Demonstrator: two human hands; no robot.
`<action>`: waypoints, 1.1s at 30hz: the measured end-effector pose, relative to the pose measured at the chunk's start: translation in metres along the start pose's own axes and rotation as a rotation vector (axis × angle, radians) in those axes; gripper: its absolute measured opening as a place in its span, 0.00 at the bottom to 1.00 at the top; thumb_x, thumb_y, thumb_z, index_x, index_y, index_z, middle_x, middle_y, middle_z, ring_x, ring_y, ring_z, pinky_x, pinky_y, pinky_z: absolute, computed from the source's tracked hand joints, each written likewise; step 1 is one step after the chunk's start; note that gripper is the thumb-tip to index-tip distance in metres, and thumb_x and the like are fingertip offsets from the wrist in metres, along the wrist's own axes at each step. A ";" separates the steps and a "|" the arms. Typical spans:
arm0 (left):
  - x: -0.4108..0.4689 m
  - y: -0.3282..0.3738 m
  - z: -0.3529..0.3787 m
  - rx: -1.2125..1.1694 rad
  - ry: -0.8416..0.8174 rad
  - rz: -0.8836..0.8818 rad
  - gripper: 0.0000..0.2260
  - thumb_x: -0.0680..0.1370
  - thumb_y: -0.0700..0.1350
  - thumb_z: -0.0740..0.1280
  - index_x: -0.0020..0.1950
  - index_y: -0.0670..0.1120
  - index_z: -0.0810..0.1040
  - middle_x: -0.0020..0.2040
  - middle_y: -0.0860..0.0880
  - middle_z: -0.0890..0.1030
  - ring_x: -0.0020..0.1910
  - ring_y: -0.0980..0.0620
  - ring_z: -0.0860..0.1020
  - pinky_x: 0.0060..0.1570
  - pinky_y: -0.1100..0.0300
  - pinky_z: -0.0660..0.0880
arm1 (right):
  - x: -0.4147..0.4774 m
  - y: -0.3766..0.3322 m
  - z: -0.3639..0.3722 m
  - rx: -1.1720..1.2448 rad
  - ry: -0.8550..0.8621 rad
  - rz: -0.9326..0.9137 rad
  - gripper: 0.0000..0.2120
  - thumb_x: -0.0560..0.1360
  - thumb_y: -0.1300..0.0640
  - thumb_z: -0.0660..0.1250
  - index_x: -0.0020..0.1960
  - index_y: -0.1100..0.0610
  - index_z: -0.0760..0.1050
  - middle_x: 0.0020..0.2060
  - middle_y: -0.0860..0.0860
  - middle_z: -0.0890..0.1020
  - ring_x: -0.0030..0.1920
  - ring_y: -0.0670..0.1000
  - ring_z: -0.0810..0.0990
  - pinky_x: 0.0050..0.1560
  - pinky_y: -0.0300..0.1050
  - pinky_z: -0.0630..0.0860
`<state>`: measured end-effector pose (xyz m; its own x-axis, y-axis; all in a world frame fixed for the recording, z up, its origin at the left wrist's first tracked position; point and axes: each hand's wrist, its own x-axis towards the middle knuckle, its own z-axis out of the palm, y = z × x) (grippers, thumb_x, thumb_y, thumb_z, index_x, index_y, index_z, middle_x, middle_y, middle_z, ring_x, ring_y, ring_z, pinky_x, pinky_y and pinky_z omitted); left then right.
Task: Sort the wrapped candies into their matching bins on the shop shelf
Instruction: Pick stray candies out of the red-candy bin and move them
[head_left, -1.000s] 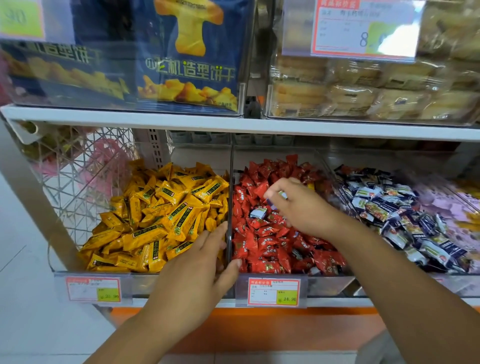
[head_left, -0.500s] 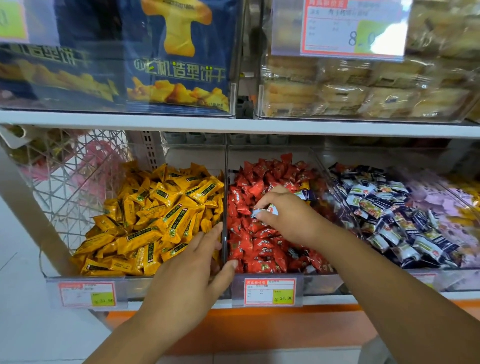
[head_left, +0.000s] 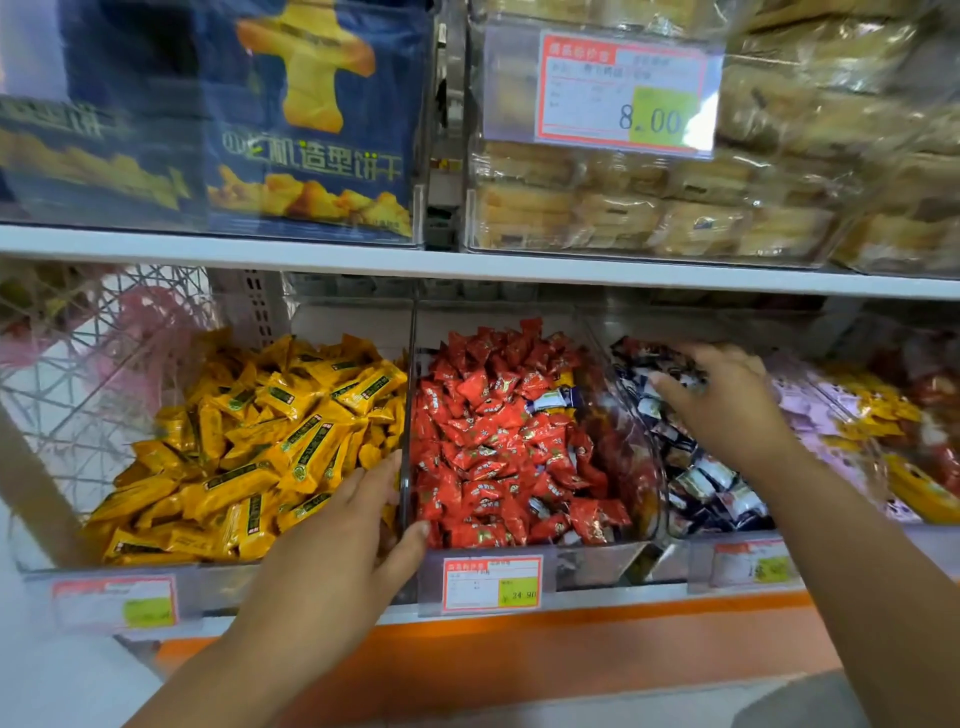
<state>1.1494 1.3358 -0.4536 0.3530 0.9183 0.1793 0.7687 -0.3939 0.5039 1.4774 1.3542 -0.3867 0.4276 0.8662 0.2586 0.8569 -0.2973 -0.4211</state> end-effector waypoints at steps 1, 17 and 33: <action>0.000 0.000 0.000 0.000 0.001 0.000 0.29 0.76 0.62 0.57 0.76 0.63 0.52 0.61 0.64 0.68 0.45 0.61 0.76 0.37 0.63 0.72 | -0.003 -0.004 0.001 0.014 0.032 -0.033 0.22 0.78 0.51 0.66 0.69 0.59 0.72 0.61 0.63 0.73 0.66 0.61 0.65 0.63 0.49 0.64; 0.000 0.000 -0.003 0.011 -0.009 0.004 0.30 0.77 0.63 0.55 0.76 0.63 0.48 0.62 0.65 0.65 0.50 0.62 0.74 0.37 0.66 0.71 | -0.027 -0.083 0.068 -0.065 -0.796 -0.282 0.37 0.69 0.31 0.66 0.73 0.28 0.51 0.78 0.46 0.43 0.77 0.58 0.39 0.74 0.65 0.49; -0.001 0.000 -0.002 0.010 -0.018 0.013 0.30 0.76 0.64 0.54 0.77 0.63 0.48 0.59 0.67 0.65 0.45 0.64 0.74 0.35 0.69 0.66 | -0.012 -0.073 0.067 0.264 -0.512 -0.343 0.21 0.71 0.49 0.75 0.62 0.42 0.75 0.67 0.44 0.73 0.68 0.46 0.70 0.66 0.41 0.66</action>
<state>1.1482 1.3352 -0.4525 0.3724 0.9123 0.1704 0.7694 -0.4061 0.4931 1.3900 1.3924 -0.4173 -0.1028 0.9947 -0.0014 0.7928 0.0811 -0.6041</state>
